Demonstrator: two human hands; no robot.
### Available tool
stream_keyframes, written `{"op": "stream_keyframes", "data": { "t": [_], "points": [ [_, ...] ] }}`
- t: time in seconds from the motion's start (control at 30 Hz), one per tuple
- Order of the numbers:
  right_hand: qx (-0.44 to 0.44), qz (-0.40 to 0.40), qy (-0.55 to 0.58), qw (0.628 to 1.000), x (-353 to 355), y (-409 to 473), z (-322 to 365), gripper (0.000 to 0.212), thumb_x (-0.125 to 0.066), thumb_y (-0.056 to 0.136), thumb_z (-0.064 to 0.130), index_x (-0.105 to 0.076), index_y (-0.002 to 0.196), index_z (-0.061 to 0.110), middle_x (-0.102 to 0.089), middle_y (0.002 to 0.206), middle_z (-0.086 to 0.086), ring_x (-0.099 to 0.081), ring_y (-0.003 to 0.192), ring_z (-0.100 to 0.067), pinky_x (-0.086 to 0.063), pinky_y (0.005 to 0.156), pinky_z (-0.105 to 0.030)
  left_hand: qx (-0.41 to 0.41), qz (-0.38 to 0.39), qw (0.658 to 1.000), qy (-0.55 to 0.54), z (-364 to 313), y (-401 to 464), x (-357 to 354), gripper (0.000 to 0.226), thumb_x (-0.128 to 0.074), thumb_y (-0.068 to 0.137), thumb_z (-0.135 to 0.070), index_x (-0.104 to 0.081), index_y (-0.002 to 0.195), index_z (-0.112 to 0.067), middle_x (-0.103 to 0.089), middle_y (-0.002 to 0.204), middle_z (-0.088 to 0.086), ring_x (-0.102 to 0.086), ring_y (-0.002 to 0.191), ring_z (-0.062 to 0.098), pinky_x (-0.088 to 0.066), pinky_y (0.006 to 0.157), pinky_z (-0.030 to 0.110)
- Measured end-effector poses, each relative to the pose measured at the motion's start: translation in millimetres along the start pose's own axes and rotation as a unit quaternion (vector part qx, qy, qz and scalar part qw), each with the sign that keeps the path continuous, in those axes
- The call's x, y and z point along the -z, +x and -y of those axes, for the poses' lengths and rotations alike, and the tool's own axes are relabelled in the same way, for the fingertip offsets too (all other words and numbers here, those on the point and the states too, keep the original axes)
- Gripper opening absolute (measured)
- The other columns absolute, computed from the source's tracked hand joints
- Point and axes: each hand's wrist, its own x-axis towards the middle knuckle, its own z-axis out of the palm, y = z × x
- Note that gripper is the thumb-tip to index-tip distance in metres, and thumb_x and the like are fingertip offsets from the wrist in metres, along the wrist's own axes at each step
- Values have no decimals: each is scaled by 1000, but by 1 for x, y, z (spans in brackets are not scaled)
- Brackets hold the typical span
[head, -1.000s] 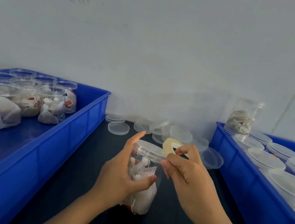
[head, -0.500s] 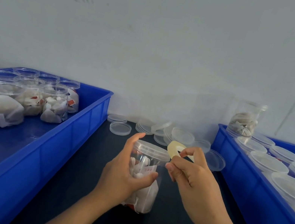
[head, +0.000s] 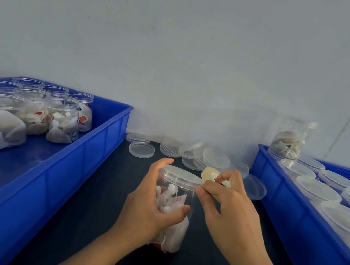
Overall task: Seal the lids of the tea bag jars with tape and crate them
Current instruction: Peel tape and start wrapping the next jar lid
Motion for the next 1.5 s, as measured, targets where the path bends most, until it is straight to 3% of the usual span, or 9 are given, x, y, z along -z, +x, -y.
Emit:
{"op": "stream_keyframes", "data": {
  "t": [0.2,0.37,0.57,0.87,1.13,1.27,1.37,1.43,1.5],
  "points": [
    [-13,-7,2,1000,3,-3,0,22,-50,94,46,-68,87,34,-39,108,16,-53,76,-9,-46,60,-25,2,-11,1000,-1,-2,-3,-5,82,-66,57,-67,-21,126,-65,-49,123,-33,-52,108,-13,-49,86,16],
    [-16,-5,-2,1000,4,-3,4,20,-52,93,45,-68,86,36,-39,110,18,-54,75,-7,-45,59,-21,5,-22,1000,4,-3,-5,-8,79,-66,56,-67,-21,121,-68,-51,126,-23,-55,101,-12,-52,86,21],
    [-17,-7,-19,1000,5,-4,6,21,-51,93,47,-69,86,36,-40,109,18,-51,73,-5,-37,56,-18,4,-6,999,-49,-3,-7,-9,76,-66,61,-69,-25,125,-60,-49,133,-19,-54,119,2,-47,94,23],
    [28,3,-53,998,8,-9,13,20,-45,96,33,-53,77,34,-41,111,11,-45,77,-6,-30,62,-19,33,-77,993,-86,-8,-2,-14,72,-72,50,-77,-36,109,-56,-58,105,-32,-61,98,-5,-55,84,29],
    [-36,104,-50,993,16,-12,9,24,-26,104,37,-48,114,41,-47,100,9,-52,82,-5,-47,76,-22,16,-129,991,-16,-8,1,-3,65,-67,51,-76,-40,104,-50,-54,103,-31,-57,93,-8,-53,76,29],
    [-54,110,20,992,15,-16,9,46,-22,100,42,-25,146,38,-57,83,5,-58,70,-16,-46,64,-29,5,-132,991,17,-8,4,12,65,-68,49,-76,-43,104,-50,-54,104,-31,-55,95,-9,-51,74,24],
    [-75,132,-42,987,12,-19,10,31,-22,103,39,-45,119,25,-55,83,4,-54,70,-13,-46,66,-30,-12,-124,992,32,-10,5,17,69,-72,49,-78,-45,104,-49,-54,105,-31,-54,97,-9,-47,72,19],
    [-72,140,-99,983,10,-18,11,24,-27,105,30,-43,88,26,-55,86,5,-53,75,-14,-43,72,-30,-19,-128,991,38,-10,6,18,69,-73,48,-77,-46,105,-49,-54,107,-31,-54,99,-9,-47,72,19],
    [-66,125,-105,984,7,-16,12,27,-24,105,32,-38,84,24,-52,89,6,-47,78,-14,-34,76,-29,-20,-125,992,31,-10,7,20,66,-71,48,-75,-46,104,-51,-55,107,-31,-55,98,-8,-47,72,18]
  ]
}}
